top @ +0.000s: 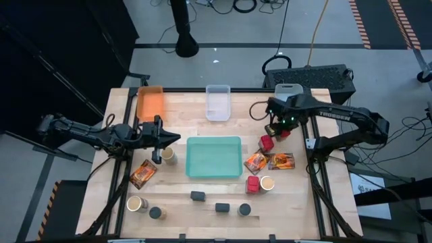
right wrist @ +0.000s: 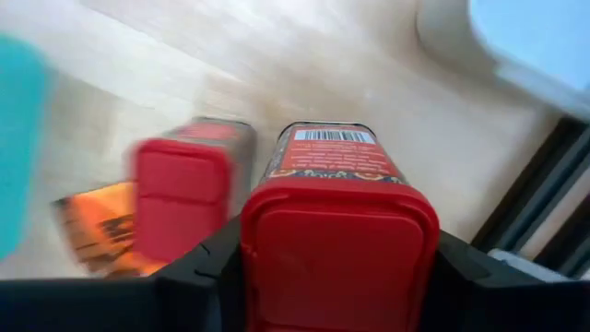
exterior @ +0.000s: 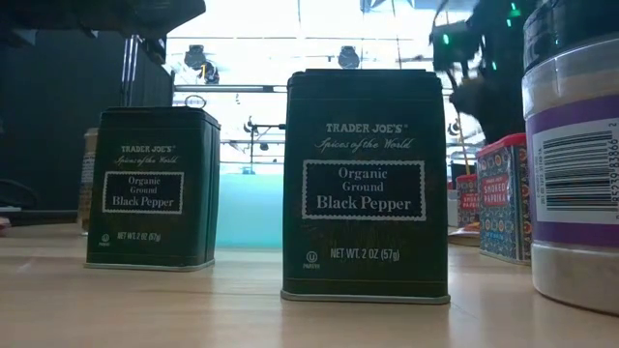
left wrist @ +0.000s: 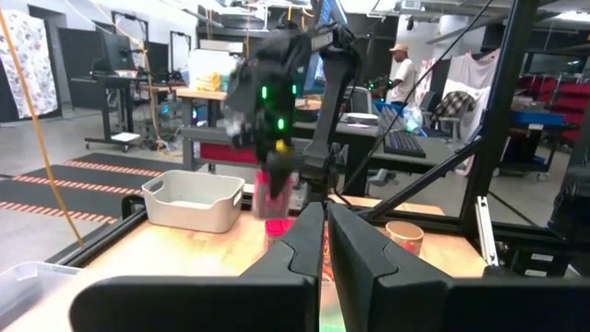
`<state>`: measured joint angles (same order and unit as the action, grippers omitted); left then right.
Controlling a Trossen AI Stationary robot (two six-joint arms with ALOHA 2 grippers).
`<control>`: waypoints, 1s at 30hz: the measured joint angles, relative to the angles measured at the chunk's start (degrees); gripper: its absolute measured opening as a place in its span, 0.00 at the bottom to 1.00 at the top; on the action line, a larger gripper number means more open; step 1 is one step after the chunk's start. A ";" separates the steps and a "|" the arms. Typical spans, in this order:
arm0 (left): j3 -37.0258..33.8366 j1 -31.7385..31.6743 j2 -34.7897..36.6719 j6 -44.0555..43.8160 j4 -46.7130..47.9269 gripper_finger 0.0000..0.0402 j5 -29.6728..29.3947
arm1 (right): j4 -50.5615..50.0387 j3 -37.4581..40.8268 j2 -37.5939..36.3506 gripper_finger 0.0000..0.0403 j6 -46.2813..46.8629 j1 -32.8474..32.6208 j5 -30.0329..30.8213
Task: Sort spices by type
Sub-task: Put the top right red spice can into the gray bin
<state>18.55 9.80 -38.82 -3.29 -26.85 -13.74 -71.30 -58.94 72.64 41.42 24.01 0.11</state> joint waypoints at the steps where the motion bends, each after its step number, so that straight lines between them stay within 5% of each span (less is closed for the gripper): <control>1: 0.00 -0.02 -0.01 0.00 0.07 0.06 0.00 | -0.99 -2.33 0.00 0.47 -1.68 0.00 0.04; 10: 0.00 0.00 0.00 0.02 0.02 0.06 0.00 | -4.44 -23.69 3.54 0.47 -18.90 0.02 1.72; 19: 0.00 0.00 0.01 -0.70 -0.06 0.06 0.00 | -17.12 -41.65 19.32 0.47 -31.98 1.06 4.61; 25: 0.00 -0.02 0.01 -0.85 -0.06 0.06 0.00 | -18.14 -44.39 25.36 0.47 -62.43 3.20 9.05; 30: 0.00 0.00 -0.01 -0.85 0.04 0.06 0.02 | -18.58 -44.39 27.08 0.47 -72.25 7.37 13.87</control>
<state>18.55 9.80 -38.83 -4.14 -26.81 -13.72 -89.89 -103.33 99.72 -30.83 31.38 13.98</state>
